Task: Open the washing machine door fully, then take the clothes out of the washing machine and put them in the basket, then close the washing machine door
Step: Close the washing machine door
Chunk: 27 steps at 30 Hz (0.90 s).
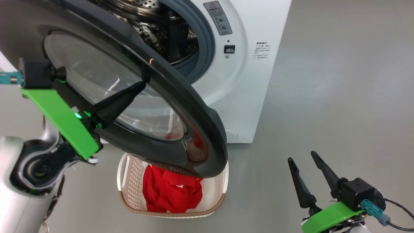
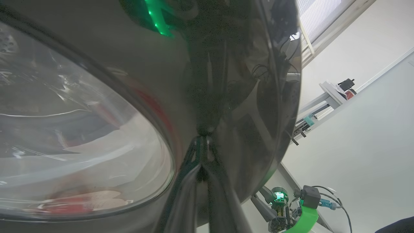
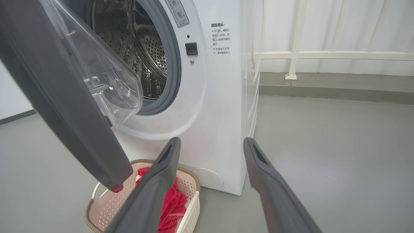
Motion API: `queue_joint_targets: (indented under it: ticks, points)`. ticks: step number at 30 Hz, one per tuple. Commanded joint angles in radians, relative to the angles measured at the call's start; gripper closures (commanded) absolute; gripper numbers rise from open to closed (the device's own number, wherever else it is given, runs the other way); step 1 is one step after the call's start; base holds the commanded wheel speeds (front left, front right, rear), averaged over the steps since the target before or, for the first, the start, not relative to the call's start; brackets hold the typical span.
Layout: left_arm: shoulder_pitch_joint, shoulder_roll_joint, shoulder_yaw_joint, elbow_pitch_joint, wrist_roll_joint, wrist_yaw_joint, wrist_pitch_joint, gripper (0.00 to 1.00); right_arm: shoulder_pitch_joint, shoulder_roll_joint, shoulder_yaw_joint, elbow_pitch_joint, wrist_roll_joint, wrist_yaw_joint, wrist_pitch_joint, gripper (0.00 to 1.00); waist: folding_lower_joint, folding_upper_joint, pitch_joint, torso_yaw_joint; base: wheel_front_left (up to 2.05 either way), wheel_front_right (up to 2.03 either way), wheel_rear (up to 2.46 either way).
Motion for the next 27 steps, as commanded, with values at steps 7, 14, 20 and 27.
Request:
queue_joint_targets:
  ticks: [7,14,20,27]
  points:
    - [-0.098,0.022,-0.034,0.021,0.034,-0.007,-0.127,1.0,-0.039,0.001,0.013,-0.025,-0.008,0.006,-0.006,0.0,0.0,-0.0001,0.001,-0.005,0.0,0.0,0.0]
    - [-0.15,0.022,-0.108,0.071,0.041,-0.007,-0.235,1.0,-0.043,0.002,0.016,-0.024,-0.011,0.006,-0.006,0.0,0.0,-0.0001,0.003,-0.009,0.0,0.0,0.0]
    - [-0.2,0.022,-0.17,0.12,0.04,-0.007,-0.324,1.0,-0.049,0.002,0.02,-0.022,-0.013,0.006,-0.006,0.0,0.0,-0.0001,0.011,-0.019,0.0,0.0,0.0]
    - [-0.243,0.029,-0.228,0.171,0.039,-0.007,-0.411,1.0,-0.052,0.002,0.021,-0.025,-0.013,0.006,-0.006,0.0,0.0,-0.0001,0.021,-0.033,0.0,0.0,0.0]
